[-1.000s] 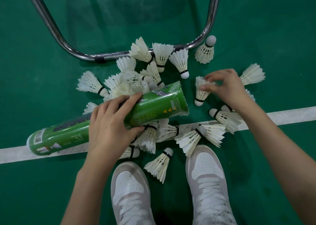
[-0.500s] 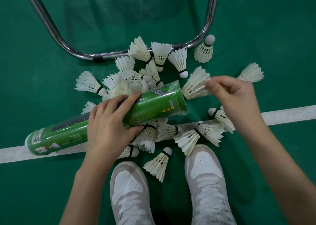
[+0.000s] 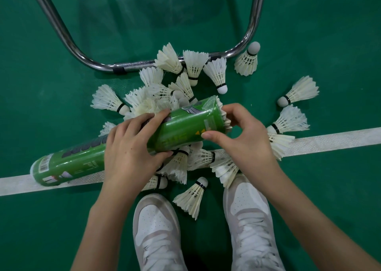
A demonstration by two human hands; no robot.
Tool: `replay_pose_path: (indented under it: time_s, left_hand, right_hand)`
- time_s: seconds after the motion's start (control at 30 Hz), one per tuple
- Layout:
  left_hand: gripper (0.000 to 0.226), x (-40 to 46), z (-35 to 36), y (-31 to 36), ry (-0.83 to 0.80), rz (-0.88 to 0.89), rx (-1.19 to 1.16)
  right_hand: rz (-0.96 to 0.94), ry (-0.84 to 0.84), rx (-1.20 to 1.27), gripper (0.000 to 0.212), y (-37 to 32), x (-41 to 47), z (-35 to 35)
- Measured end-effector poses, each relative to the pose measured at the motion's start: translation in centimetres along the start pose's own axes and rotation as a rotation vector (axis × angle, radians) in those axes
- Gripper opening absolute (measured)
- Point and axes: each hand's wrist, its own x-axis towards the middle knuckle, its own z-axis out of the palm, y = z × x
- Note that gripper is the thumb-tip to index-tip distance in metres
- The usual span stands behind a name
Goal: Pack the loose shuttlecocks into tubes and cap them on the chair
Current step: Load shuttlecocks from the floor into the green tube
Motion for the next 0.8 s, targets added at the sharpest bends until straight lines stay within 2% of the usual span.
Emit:
replay_pose_path:
  time_s: [0.23, 0.5, 0.8]
  left_hand:
    - [0.087, -0.1, 0.1, 0.0, -0.003, 0.006, -0.001]
    - [0.087, -0.1, 0.1, 0.1, -0.009, 0.012, 0.011]
    - [0.087, 0.0, 0.0, 0.3, 0.016, 0.017, 0.004]
  right_hand:
    - [0.047, -0.008, 0.005, 0.030, 0.5, 0.6, -0.1]
    - [0.065, -0.200, 0.116, 0.030, 0.3, 1.1, -0.3]
    - [-0.011, -0.246, 0.134, 0.029, 0.2, 1.6, -1.3]
